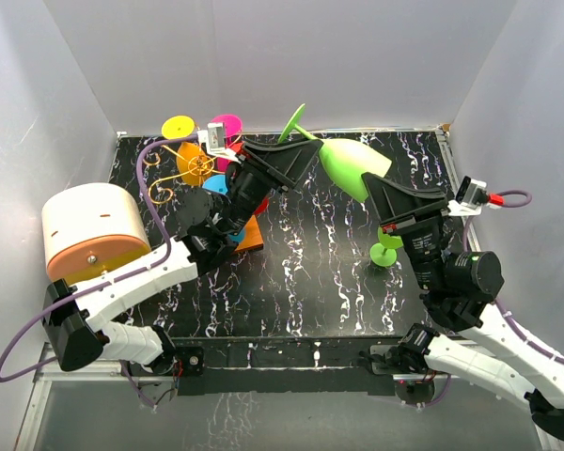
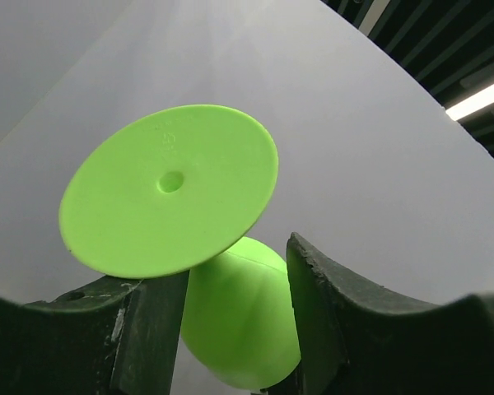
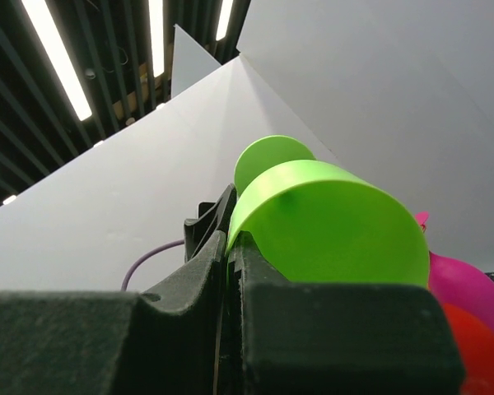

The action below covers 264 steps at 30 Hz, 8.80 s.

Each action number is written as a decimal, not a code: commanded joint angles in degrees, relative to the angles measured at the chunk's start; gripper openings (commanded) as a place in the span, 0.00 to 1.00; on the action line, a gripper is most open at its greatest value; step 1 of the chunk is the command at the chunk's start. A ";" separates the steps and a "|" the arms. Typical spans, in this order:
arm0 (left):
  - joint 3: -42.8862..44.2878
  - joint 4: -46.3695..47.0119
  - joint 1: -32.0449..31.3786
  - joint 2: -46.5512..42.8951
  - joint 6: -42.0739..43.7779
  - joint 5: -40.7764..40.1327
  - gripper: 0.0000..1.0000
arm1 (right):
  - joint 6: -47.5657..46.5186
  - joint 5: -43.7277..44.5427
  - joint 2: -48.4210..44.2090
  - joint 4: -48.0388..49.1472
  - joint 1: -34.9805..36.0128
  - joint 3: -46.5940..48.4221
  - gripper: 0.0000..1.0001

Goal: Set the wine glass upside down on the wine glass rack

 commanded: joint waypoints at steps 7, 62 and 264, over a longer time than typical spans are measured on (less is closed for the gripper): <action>3.04 7.71 -0.46 0.50 3.21 -4.41 0.38 | 0.73 -8.68 0.78 1.61 0.17 -1.26 0.00; 5.55 -46.16 -0.42 -14.99 59.65 26.13 0.00 | 9.22 -17.98 1.69 -28.98 0.20 17.47 0.71; 3.52 -81.88 16.29 -23.16 -28.72 -59.66 0.00 | 19.40 -0.68 7.43 -49.78 0.20 18.33 0.63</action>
